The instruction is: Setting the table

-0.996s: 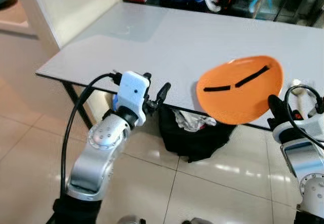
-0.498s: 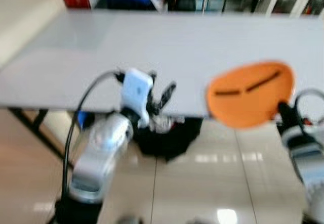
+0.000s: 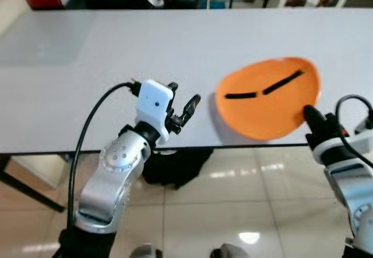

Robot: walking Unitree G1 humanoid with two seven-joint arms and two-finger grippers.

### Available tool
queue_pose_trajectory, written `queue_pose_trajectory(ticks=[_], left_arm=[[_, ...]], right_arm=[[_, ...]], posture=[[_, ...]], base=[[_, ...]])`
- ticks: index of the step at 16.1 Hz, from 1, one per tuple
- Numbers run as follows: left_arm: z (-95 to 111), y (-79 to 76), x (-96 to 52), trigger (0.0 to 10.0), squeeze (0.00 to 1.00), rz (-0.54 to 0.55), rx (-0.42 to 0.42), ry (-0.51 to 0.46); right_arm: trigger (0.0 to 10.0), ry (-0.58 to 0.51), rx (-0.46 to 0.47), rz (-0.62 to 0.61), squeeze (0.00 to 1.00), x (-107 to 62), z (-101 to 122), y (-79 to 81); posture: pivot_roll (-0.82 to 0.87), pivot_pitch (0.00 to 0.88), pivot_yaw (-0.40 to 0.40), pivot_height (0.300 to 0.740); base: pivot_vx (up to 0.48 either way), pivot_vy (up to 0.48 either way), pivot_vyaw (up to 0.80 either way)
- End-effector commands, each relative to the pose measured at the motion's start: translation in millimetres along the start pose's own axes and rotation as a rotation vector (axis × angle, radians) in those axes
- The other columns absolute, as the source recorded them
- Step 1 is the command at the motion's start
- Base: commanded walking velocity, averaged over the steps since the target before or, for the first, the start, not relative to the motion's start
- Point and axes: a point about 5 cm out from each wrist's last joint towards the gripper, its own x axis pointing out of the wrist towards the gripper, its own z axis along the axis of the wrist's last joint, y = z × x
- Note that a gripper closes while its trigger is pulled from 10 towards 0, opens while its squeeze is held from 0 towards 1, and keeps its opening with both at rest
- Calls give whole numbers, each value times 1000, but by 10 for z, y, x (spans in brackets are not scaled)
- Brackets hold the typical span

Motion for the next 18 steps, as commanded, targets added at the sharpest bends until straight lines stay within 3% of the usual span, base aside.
queue_pose_trajectory(ticks=[1, 5, 11, 13, 18], left_arm=[[-12, 31, -57, 10000, 0, 13, 9, 14], [-5, -33, -108, 10000, 0, -31, -14, 12], [-4, -116, -239, 10000, 0, -110, -29, 38], [-7, -115, -209, 10000, 0, -140, -32, 42], [-91, -183, -251, 10000, 0, -233, -39, 113]], right_arm=[[10000, 7, 8, 77, 0, 12, -20, 156], [10000, 56, -6, 51, 0, 100, -62, 131], [10000, 81, 64, 63, 0, 403, -174, 196], [10000, 83, 93, 67, 0, 522, -198, 205], [10000, 74, 173, -38, 0, 763, -364, 2]], posture=[[13, 102, -24, 740], [16, 126, -16, 740], [18, 162, -4, 740], [23, 170, -3, 740], [31, 152, 23, 740]], base=[[0, 0, 0], [0, 0, 0], [0, 0, 0], [0, 0, 0], [0, 0, 0]])
